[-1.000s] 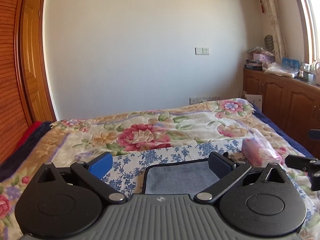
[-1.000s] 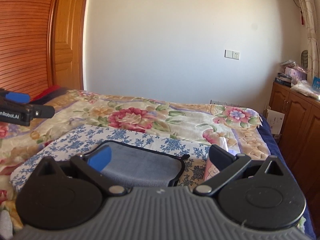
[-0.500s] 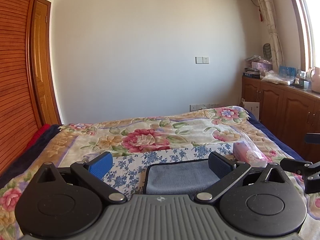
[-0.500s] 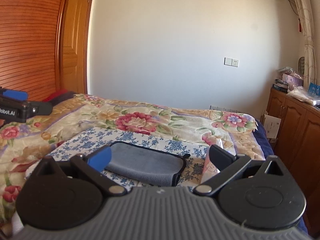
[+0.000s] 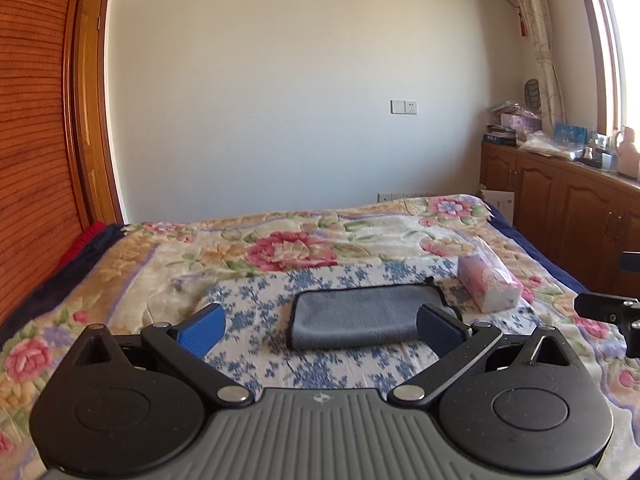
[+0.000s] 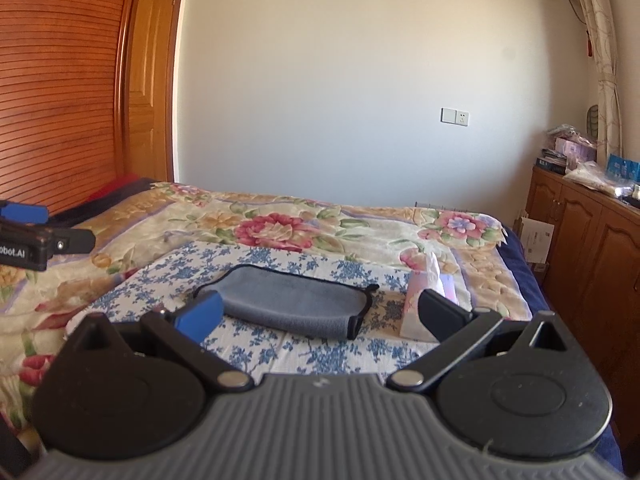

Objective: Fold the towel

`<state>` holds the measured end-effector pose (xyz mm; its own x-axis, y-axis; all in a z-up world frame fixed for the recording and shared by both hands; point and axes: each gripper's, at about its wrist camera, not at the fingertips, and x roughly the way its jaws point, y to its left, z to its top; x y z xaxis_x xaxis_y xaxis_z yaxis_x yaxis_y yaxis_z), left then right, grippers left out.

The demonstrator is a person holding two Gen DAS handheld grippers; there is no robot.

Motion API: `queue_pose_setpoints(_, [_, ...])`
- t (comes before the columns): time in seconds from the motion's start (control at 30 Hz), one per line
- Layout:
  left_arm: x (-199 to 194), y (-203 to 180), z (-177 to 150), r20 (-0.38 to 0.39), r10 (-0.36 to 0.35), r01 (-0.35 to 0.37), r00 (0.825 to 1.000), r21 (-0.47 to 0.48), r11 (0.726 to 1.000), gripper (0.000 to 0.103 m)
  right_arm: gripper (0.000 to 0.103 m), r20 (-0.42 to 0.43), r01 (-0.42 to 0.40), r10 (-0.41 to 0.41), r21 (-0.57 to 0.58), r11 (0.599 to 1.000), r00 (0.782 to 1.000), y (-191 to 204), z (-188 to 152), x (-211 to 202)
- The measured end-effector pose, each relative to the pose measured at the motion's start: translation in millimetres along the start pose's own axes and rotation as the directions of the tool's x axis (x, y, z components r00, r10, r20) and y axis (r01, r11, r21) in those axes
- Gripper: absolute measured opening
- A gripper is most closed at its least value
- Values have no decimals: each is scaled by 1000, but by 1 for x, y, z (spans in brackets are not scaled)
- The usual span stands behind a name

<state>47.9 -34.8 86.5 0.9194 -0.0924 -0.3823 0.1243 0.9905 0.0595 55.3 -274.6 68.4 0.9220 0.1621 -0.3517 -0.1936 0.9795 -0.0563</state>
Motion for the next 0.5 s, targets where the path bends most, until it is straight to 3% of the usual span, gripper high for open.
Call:
queue_pose_setpoints(0.1, [-6,-1,-9,11,3,-3,1000,6,1000,103,103,-4,7,-7,3,1000,1000,0,-7,-4])
queue_pose_setpoints(0.23, [-9,-4,-22,-5,63,-62,998,35,997,103,103,-2,22,-22,15,1000,1000,-1,-16,-10])
queue_pose_setpoints(0.5, [-13,10,-47,1,46,-46,999,-15,999,103,103,10,49,-49,13,999,999,-1,-30,-15])
